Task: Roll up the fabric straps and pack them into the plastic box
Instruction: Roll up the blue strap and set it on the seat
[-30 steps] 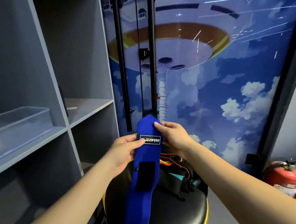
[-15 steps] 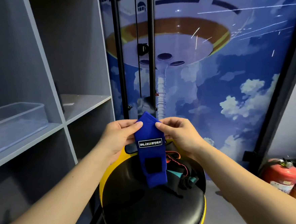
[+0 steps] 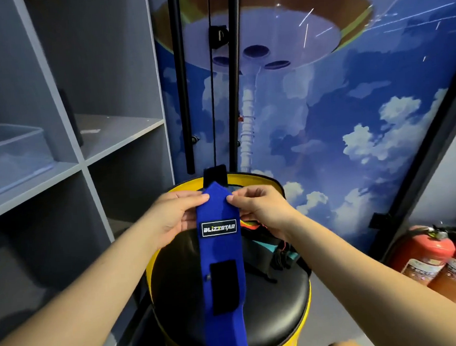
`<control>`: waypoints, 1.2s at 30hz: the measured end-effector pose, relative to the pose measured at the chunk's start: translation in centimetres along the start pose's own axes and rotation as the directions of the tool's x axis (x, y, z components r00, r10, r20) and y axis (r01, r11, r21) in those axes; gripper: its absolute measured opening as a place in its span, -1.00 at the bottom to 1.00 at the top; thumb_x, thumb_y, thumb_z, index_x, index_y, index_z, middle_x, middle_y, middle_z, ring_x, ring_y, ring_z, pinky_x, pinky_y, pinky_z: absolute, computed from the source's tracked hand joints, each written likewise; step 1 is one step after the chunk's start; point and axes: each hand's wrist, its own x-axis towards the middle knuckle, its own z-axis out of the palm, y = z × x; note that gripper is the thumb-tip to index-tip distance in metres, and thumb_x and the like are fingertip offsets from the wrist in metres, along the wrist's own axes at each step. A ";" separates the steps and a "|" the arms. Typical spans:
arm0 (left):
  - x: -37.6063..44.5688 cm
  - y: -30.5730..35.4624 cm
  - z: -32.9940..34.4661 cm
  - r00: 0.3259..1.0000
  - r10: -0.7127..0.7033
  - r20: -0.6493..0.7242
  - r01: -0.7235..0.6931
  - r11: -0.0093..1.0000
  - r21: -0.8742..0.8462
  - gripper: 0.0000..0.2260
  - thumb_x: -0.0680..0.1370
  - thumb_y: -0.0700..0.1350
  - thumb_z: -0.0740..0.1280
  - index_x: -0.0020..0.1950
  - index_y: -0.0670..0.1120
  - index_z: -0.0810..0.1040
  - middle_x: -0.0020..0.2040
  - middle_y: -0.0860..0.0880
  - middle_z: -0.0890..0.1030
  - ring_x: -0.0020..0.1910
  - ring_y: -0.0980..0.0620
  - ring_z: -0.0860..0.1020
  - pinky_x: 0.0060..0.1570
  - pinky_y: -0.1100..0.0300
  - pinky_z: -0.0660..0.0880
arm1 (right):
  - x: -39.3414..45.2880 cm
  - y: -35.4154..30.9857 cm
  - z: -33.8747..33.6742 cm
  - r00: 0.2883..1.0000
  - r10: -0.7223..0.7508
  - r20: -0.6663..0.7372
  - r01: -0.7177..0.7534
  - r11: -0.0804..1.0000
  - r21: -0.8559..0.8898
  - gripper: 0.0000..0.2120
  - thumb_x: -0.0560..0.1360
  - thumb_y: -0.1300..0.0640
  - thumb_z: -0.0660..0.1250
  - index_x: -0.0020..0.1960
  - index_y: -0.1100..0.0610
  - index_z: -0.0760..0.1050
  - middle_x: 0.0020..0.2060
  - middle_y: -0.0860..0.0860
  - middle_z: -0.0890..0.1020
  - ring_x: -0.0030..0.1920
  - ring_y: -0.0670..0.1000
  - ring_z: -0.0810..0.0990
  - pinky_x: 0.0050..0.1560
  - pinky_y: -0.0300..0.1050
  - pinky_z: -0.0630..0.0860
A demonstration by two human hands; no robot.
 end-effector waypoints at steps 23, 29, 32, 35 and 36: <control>11.1 -13.3 -1.7 0.944 -0.228 -0.237 0.210 0.972 -0.102 -0.84 0.53 -0.20 0.46 0.10 -0.13 0.62 -0.02 -0.13 0.73 -0.02 -0.09 0.70 -0.06 0.09 0.60 | 10.4 14.7 -5.7 0.979 0.134 -0.156 -0.183 0.912 -0.367 -0.90 0.54 0.15 0.43 -0.07 0.17 0.69 -0.21 0.07 0.73 -0.24 -0.01 0.65 -0.05 -0.05 0.62; 12.5 -16.1 -3.2 0.922 -0.283 -0.264 0.240 0.953 -0.184 -0.73 0.52 -0.22 0.46 0.21 -0.19 0.61 0.03 -0.17 0.72 0.02 -0.11 0.68 -0.07 0.10 0.57 | 10.3 20.4 -11.9 0.939 0.178 -0.296 -0.329 0.718 -0.613 -0.89 0.50 0.20 0.41 -0.10 0.05 0.70 -0.19 0.01 0.72 -0.17 -0.01 0.68 -0.10 -0.14 0.57; 13.4 -16.9 -3.0 0.922 -0.291 -0.255 0.250 0.951 -0.182 -0.85 0.54 -0.23 0.44 0.10 -0.14 0.62 0.01 -0.17 0.72 0.00 -0.08 0.68 -0.05 0.10 0.57 | 10.7 23.2 -13.4 0.939 0.163 -0.303 -0.339 0.589 -0.733 -0.83 0.48 0.18 0.43 0.06 0.10 0.70 -0.04 0.06 0.73 0.03 0.08 0.69 0.05 -0.12 0.57; 14.4 -17.3 -2.5 0.927 -0.286 -0.244 0.251 0.954 -0.165 -0.91 0.54 -0.23 0.43 0.03 -0.11 0.63 -0.05 -0.14 0.74 -0.04 -0.07 0.69 -0.05 0.10 0.58 | 11.5 25.1 -14.0 0.939 0.142 -0.313 -0.342 0.474 -0.812 -0.59 0.44 0.11 0.50 0.27 0.15 0.59 0.12 0.11 0.64 0.16 0.16 0.60 0.17 -0.05 0.50; 14.8 -17.5 -2.3 0.930 -0.282 -0.238 0.250 0.956 -0.155 -0.91 0.54 -0.23 0.43 0.03 -0.11 0.64 -0.08 -0.13 0.74 -0.05 -0.07 0.69 -0.05 0.09 0.58 | 11.8 25.5 -14.3 0.939 0.110 -0.324 -0.339 0.444 -0.829 -0.54 0.44 0.08 0.50 0.31 0.15 0.55 0.14 0.12 0.60 0.18 0.17 0.57 0.19 -0.04 0.48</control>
